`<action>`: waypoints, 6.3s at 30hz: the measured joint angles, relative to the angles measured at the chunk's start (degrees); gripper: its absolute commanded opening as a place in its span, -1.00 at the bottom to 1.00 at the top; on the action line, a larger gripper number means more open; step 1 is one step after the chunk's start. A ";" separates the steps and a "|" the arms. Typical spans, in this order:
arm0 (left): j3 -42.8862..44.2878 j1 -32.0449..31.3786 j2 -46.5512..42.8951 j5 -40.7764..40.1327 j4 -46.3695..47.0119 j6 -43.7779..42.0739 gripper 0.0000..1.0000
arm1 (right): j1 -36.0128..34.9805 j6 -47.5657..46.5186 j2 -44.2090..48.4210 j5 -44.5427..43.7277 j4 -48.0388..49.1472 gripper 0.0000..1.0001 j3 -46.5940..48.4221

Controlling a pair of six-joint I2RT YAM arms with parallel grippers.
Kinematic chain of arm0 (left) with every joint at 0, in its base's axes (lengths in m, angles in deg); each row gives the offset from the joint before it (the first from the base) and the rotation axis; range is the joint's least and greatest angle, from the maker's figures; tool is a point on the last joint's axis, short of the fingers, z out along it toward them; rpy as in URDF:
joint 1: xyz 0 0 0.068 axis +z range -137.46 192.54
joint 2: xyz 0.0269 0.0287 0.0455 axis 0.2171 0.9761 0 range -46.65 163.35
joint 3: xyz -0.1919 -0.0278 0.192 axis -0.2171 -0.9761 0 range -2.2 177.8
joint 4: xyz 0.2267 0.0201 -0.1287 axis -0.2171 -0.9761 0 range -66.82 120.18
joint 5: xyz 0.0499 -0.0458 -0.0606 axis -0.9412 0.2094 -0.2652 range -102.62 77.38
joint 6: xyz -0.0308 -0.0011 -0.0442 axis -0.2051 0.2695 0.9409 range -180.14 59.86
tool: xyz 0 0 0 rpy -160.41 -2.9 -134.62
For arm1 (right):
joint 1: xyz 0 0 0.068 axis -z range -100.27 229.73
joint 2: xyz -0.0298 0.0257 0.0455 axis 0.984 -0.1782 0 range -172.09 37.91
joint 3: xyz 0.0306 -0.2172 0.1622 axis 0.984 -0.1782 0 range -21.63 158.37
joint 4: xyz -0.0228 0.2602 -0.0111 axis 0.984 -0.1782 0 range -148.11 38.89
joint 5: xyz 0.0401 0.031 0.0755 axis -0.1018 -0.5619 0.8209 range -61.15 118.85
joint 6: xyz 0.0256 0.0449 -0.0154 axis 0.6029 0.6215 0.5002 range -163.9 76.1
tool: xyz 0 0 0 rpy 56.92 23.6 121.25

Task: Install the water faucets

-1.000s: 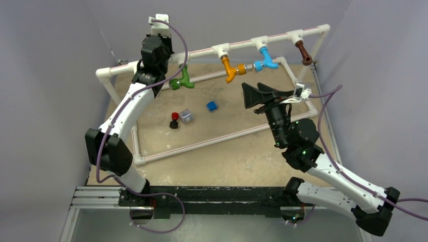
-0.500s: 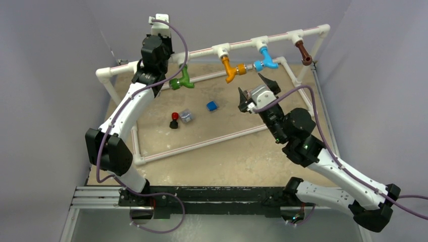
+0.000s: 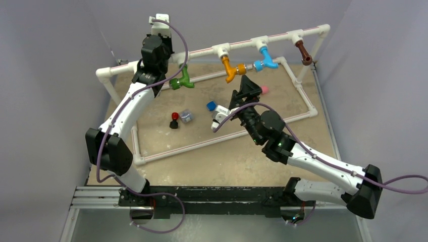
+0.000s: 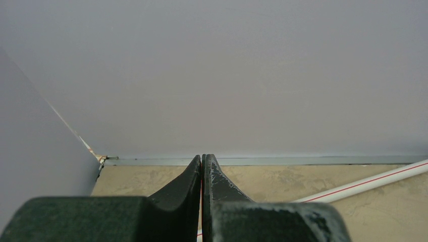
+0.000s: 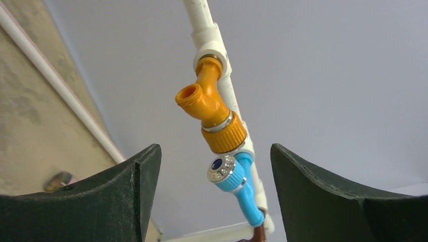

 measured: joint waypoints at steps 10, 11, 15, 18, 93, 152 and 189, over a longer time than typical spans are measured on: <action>0.00 0.00 0.00 0.00 0.02 -0.04 -1.00 | -0.15 -12.81 -8.66 -2.27 13.33 0.59 -0.68; 0.00 0.00 0.00 0.00 0.02 -0.04 -1.00 | -0.09 -13.29 -9.60 -2.25 13.49 0.57 -0.39; 0.00 0.00 0.00 -0.02 0.02 -0.07 -1.00 | 0.85 -14.49 -12.79 -2.21 13.99 0.54 1.86; 0.00 0.00 0.00 0.00 0.02 -0.07 -1.00 | 2.12 -14.93 -13.92 -2.21 14.14 0.50 3.30; 0.15 -0.63 -0.15 0.90 -0.33 -1.03 -0.99 | 6.71 111.99 -15.98 -10.97 27.85 -1.00 1.07; 0.15 -1.11 -0.35 2.08 -0.87 -1.03 -0.97 | 5.81 150.55 -2.38 -9.99 12.68 0.60 -1.99; 0.20 -1.11 -0.24 2.08 -0.85 -1.03 -0.96 | 5.75 25.57 5.51 5.66 -8.79 0.64 3.69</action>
